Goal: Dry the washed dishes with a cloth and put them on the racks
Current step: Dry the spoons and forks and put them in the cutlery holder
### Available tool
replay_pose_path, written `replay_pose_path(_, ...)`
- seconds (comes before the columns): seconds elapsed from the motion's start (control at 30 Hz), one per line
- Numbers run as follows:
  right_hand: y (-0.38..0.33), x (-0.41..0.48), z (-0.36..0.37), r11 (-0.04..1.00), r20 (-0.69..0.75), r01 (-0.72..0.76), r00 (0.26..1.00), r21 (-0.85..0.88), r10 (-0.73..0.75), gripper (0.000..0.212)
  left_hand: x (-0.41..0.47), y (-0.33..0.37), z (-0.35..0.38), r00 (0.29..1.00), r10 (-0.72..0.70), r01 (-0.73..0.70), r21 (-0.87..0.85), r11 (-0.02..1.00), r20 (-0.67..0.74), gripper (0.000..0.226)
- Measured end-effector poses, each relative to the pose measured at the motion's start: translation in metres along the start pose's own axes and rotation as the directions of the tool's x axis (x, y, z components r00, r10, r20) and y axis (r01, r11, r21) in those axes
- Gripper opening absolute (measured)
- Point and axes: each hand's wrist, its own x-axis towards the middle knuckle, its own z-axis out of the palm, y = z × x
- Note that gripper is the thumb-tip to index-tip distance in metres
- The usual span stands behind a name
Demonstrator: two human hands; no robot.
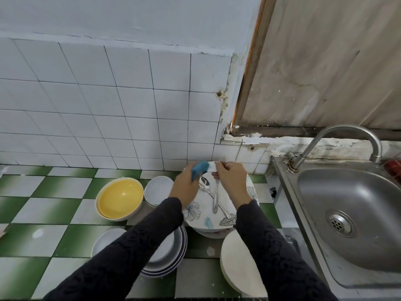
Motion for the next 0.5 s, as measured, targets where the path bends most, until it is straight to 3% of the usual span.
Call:
replay_pose_path(0.1, 0.002, 0.002, 0.005, 0.998, 0.033, -0.001, 0.999, -0.066, 0.003, 0.033, -0.013, -0.003, 0.02, 0.979, 0.174, -0.189, 0.149, 0.971, 0.108, 0.052)
replay_pose_path(0.23, 0.004, 0.007, -0.006, 0.984, 0.027, -0.131, 0.991, 0.122, 0.128, 0.029, -0.017, -0.026, 0.018, 0.952, 0.235, -0.3, 0.428, 0.853, 0.198, 0.073)
replay_pose_path(0.4, 0.002, 0.006, -0.015, 0.909, 0.069, -0.23, 0.973, 0.346, 0.22, 0.017, -0.011, -0.033, 0.008, 0.92, 0.348, -0.386, 0.558, 0.734, 0.179, 0.068)
replay_pose_path(0.5, 0.005, 0.002, -0.019, 0.859, 0.121, -0.252, 0.968, 0.445, 0.221, 0.016, -0.004, -0.035, 0.001, 0.918, 0.372, -0.385, 0.542, 0.747, 0.138, 0.065)
